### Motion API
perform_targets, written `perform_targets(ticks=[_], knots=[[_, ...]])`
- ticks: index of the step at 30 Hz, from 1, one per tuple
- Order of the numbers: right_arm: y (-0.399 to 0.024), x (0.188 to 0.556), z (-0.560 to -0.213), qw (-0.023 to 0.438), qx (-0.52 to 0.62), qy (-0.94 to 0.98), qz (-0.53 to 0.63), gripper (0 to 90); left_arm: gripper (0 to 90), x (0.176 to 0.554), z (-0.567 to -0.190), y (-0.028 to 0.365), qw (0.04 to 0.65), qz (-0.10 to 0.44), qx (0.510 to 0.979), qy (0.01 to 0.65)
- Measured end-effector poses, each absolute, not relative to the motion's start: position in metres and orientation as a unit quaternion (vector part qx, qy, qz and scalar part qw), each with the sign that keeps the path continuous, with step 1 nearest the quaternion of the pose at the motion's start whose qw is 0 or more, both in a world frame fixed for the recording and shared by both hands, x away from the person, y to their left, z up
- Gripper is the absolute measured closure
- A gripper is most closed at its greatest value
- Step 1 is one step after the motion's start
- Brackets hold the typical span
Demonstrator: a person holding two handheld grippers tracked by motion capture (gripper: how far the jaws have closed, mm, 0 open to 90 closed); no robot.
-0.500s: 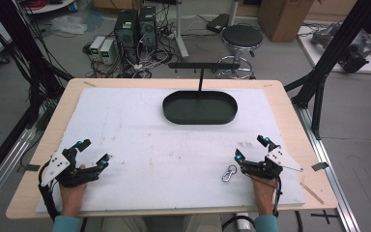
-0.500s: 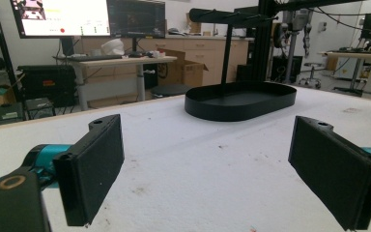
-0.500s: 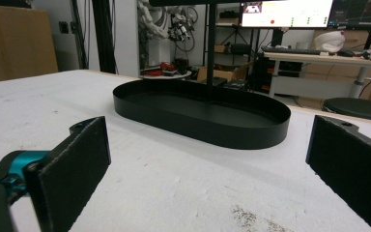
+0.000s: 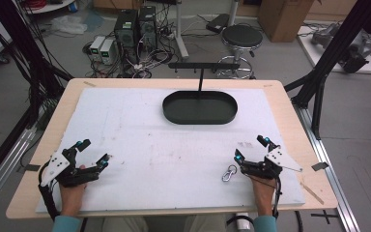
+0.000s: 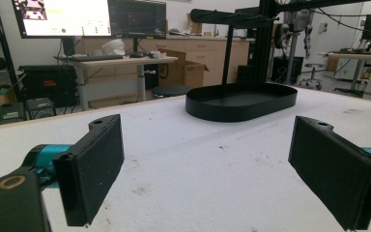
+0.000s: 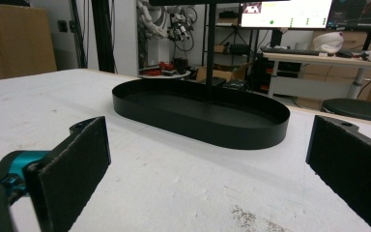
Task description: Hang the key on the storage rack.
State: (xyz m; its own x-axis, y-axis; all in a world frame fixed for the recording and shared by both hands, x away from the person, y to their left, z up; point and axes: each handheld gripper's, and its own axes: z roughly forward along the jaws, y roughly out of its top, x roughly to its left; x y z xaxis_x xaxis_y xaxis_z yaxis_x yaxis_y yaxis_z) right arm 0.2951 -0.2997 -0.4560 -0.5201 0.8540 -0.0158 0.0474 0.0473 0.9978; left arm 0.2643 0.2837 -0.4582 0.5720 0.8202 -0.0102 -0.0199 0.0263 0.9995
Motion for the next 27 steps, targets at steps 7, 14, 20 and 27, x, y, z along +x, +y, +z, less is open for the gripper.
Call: perform_targets(ticks=[7,14,20,27], knots=[[-0.298,0.295,-0.456,0.344,0.349,0.641,0.590,1.2,12.8,0.264,-0.458,0.283,0.638,0.330,0.616,0.324],[-0.303,0.296,-0.456,0.328,0.358,0.632,0.604,1.2,12.8,0.265,-0.458,0.283,0.637,0.330,0.615,0.326],[-0.305,0.299,-0.448,0.303,0.351,0.645,0.607,1.2,12.8,0.264,-0.458,0.283,0.636,0.331,0.616,0.325],[-0.312,0.303,-0.421,0.258,0.305,0.692,0.602,1.2,12.8,0.265,-0.458,0.283,0.637,0.330,0.615,0.327]])
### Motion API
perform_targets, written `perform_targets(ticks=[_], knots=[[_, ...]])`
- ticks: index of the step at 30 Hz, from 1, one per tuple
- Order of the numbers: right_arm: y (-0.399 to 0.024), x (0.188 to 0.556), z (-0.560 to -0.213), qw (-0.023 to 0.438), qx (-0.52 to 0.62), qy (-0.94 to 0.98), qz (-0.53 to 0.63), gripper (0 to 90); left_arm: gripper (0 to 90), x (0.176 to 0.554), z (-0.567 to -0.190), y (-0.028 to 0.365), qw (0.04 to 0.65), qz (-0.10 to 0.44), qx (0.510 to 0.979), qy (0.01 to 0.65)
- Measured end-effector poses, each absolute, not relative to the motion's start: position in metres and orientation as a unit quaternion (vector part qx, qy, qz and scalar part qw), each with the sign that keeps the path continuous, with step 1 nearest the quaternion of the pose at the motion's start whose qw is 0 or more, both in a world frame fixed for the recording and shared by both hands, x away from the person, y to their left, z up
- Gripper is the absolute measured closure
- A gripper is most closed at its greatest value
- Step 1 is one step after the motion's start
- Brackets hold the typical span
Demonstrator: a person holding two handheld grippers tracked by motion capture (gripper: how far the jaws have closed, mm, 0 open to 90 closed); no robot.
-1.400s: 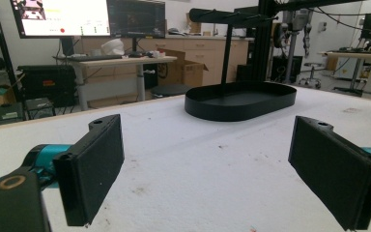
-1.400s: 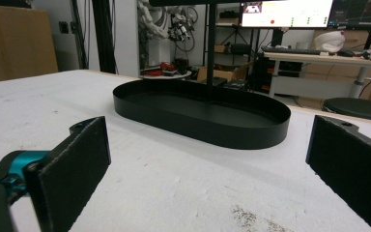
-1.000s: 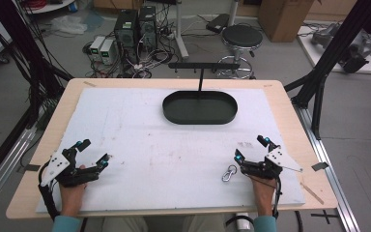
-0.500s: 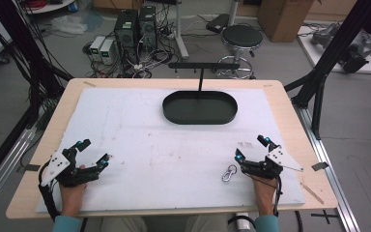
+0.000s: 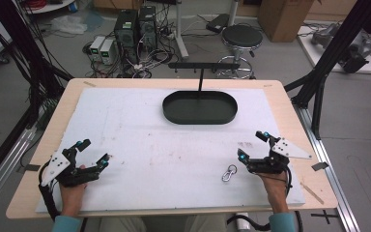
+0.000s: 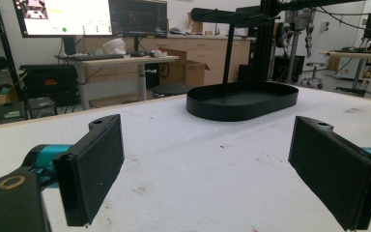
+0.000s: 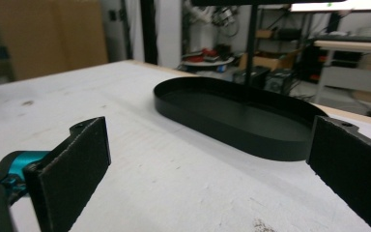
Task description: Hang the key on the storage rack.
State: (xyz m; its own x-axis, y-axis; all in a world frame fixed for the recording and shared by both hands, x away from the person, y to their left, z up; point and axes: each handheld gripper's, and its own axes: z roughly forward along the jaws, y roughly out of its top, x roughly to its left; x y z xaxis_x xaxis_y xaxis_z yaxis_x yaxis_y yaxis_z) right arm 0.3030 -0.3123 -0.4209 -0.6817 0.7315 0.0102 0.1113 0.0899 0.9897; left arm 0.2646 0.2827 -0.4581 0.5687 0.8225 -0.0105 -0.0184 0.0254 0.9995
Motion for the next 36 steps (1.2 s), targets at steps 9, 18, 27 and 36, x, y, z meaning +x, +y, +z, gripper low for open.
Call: perform_targets(ticks=[9,18,27,36], knots=[[-0.310,0.311,-0.393,0.211,0.244,0.774,0.545,1.2,12.8,0.264,-0.458,0.283,0.635,0.331,0.617,0.327],[-0.299,0.319,-0.381,0.160,0.195,0.844,0.473,1.2,12.9,0.264,-0.458,0.283,0.635,0.331,0.618,0.327],[-0.286,0.327,-0.381,0.125,0.154,0.894,0.403,1.3,12.8,0.265,-0.458,0.282,0.635,0.331,0.617,0.327],[-0.278,0.333,-0.392,0.086,0.139,0.920,0.356,4.0,12.8,0.265,-0.458,0.282,0.635,0.330,0.617,0.327]])
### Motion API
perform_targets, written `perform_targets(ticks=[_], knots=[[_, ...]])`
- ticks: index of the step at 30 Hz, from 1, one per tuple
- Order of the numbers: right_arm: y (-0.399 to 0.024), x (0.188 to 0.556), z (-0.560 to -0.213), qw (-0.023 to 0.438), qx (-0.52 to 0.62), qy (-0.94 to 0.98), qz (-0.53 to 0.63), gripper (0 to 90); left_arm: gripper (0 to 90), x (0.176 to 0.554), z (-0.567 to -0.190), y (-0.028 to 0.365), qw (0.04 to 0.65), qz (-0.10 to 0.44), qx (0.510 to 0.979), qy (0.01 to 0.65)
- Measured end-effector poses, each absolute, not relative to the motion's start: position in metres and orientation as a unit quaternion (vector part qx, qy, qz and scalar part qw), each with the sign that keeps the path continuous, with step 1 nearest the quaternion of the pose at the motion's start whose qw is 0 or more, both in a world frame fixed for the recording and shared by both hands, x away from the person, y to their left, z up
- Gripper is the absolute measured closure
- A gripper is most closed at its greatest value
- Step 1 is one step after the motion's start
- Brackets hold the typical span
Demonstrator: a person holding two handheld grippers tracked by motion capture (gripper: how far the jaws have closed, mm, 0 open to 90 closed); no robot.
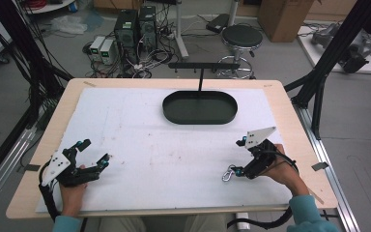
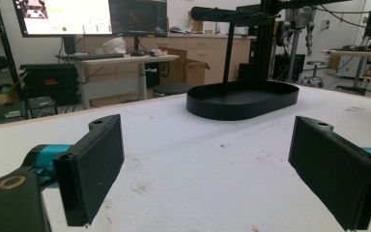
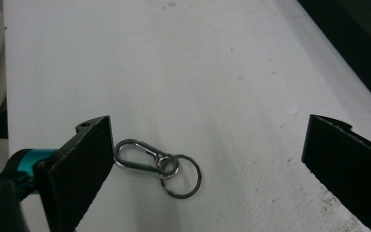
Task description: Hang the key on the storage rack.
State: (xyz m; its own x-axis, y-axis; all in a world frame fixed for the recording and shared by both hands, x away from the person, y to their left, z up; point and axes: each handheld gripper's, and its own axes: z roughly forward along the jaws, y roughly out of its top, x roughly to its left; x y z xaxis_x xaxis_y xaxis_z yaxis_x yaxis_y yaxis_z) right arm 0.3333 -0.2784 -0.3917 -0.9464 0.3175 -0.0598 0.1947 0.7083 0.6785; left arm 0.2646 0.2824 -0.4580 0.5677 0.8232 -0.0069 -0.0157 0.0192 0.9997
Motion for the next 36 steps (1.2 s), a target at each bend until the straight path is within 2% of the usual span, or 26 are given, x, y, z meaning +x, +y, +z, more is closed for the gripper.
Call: perform_targets(ticks=[13,15,16,19,30,36], knots=[[-0.272,0.339,-0.403,0.056,0.120,0.942,0.309,8.1,12.8,0.265,-0.458,0.283,0.633,0.330,0.619,0.328],[-0.272,0.339,-0.404,0.054,0.119,0.943,0.307,10.7,12.8,0.265,-0.458,0.283,0.633,0.330,0.619,0.328],[-0.271,0.340,-0.405,0.045,0.114,0.947,0.298,15.2,12.8,0.265,-0.458,0.283,0.633,0.329,0.619,0.327],[-0.271,0.341,-0.407,0.034,0.115,0.948,0.295,18.0,12.8,0.265,-0.458,0.283,0.633,0.330,0.619,0.328],[-0.270,0.346,-0.412,0.017,0.134,0.952,0.275,21.4,12.8,0.265,-0.458,0.283,0.633,0.329,0.619,0.327],[-0.270,0.348,-0.414,0.001,0.126,0.955,0.267,28.3,12.8,0.265,-0.458,0.283,0.633,0.330,0.619,0.327]])
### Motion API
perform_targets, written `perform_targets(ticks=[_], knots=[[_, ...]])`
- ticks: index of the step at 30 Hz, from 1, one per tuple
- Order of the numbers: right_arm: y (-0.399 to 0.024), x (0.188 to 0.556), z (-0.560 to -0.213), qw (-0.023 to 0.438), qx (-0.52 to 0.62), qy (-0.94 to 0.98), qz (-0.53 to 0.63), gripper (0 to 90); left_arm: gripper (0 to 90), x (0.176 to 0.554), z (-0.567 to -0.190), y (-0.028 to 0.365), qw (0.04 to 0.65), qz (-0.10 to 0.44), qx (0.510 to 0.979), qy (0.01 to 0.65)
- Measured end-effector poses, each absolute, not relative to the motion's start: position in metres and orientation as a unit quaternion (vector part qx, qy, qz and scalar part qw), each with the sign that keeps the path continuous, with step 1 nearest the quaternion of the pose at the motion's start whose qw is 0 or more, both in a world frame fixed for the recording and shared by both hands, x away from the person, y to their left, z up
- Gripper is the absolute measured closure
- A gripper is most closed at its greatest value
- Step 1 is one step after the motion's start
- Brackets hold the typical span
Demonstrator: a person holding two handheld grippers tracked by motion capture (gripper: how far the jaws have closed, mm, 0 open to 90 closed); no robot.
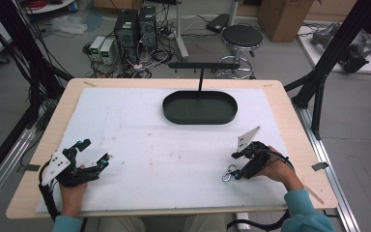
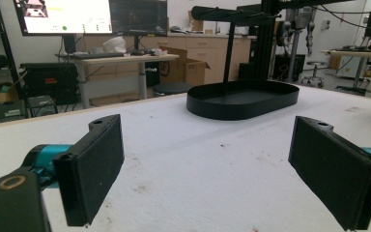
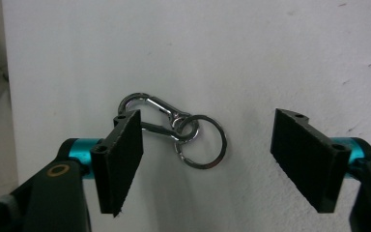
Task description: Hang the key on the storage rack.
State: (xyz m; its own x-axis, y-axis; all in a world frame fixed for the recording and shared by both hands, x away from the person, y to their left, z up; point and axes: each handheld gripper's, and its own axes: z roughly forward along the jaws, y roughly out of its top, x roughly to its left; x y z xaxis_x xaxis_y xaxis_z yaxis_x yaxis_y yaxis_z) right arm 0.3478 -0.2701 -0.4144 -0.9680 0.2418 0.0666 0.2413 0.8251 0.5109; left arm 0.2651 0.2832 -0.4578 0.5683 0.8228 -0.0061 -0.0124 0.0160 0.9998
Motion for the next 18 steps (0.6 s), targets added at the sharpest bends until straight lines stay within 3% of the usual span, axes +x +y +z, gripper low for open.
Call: perform_targets(ticks=[18], knots=[[-0.2682,0.3488,-0.4186,-0.018,0.101,0.964,0.246,51.4,12.8,0.2653,-0.4578,0.2830,0.635,0.329,0.617,0.329]])
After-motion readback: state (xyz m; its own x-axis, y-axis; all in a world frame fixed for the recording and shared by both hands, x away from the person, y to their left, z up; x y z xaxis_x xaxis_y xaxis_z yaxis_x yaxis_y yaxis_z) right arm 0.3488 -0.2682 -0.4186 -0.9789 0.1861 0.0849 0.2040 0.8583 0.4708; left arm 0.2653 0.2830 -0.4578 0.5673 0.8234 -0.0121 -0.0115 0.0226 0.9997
